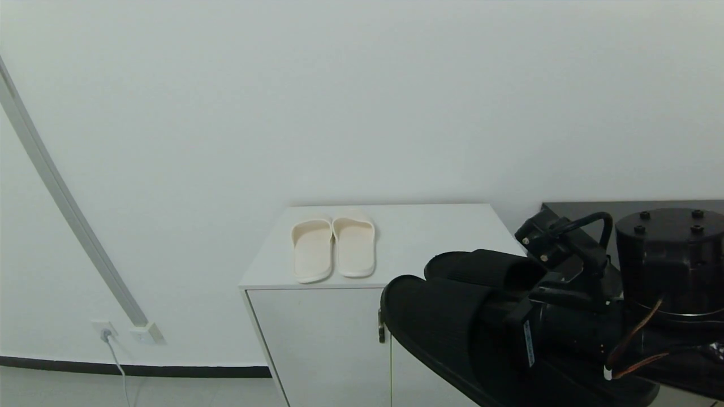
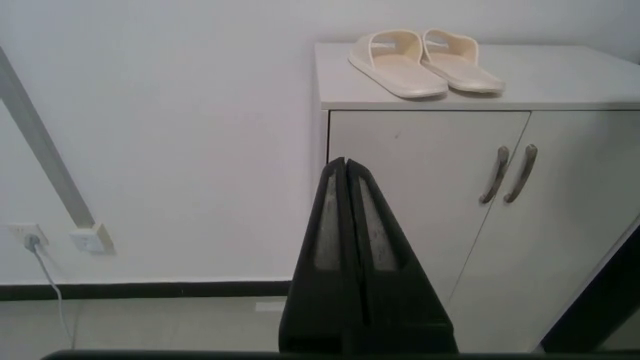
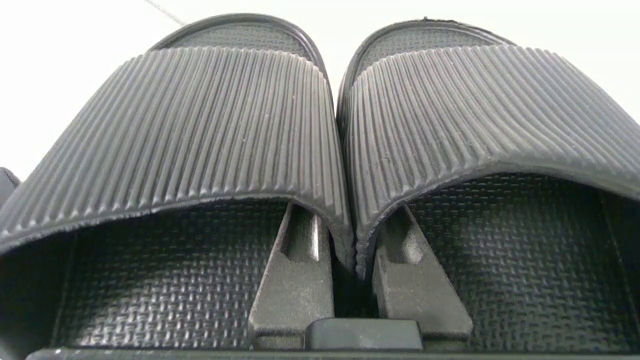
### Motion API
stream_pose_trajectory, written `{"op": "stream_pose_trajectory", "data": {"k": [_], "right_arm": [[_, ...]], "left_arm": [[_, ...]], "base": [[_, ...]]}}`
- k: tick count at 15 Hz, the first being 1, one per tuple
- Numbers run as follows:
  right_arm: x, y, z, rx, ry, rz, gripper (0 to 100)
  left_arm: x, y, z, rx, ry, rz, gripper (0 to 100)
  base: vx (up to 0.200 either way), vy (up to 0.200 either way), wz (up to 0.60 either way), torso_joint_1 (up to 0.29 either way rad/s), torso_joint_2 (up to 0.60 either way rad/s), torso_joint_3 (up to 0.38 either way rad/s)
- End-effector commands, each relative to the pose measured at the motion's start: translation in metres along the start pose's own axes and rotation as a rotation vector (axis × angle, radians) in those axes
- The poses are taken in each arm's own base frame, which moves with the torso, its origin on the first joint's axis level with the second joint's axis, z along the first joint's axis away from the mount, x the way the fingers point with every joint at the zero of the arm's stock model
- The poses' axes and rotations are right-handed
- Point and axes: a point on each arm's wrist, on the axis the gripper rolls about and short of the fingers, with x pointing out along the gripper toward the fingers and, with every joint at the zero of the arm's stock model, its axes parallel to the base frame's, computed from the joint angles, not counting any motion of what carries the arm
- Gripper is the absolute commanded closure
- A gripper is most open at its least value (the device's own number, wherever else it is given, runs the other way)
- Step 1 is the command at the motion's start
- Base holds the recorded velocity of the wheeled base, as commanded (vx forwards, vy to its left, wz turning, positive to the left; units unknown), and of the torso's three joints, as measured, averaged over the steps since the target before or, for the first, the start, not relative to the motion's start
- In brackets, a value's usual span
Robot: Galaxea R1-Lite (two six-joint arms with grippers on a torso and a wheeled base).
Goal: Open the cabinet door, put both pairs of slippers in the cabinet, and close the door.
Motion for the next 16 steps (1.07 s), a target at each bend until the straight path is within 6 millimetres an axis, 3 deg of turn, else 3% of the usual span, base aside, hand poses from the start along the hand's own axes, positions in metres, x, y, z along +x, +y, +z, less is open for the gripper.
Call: {"op": "stream_pose_trajectory", "data": {"k": [1,8,9,16], "right_arm": [[-0.0001,0.0002,-0.0018,-0.01,0.006,0.001,100],[-0.0006,0.0019,-0.0046,-0.023,0.013,0.01,100],[-0.001,0.0023,-0.0044,-0.023,0.011,0.012,100],[-0.001,0.0028,-0.0062,-0.03,0.017,0.013,100]], "left_arm": [[0.0001,0.0,0.0001,-0.001,0.001,0.002,100],[0.0001,0.0,0.0001,-0.001,0.001,-0.003,100],[0.0001,-0.0001,-0.0001,-0.002,0.003,-0.002,0],[0.0001,0.0,0.0001,-0.002,0.001,-0.001,0]], "base": [[0.0,0.0,0.0,0.0,0.0,0.0],[0.0,0.0,0.0,-0.047,0.12,0.063],[0.0,0.0,0.0,-0.154,0.37,0.212],[0.0,0.0,0.0,-0.219,0.54,0.311]]}}
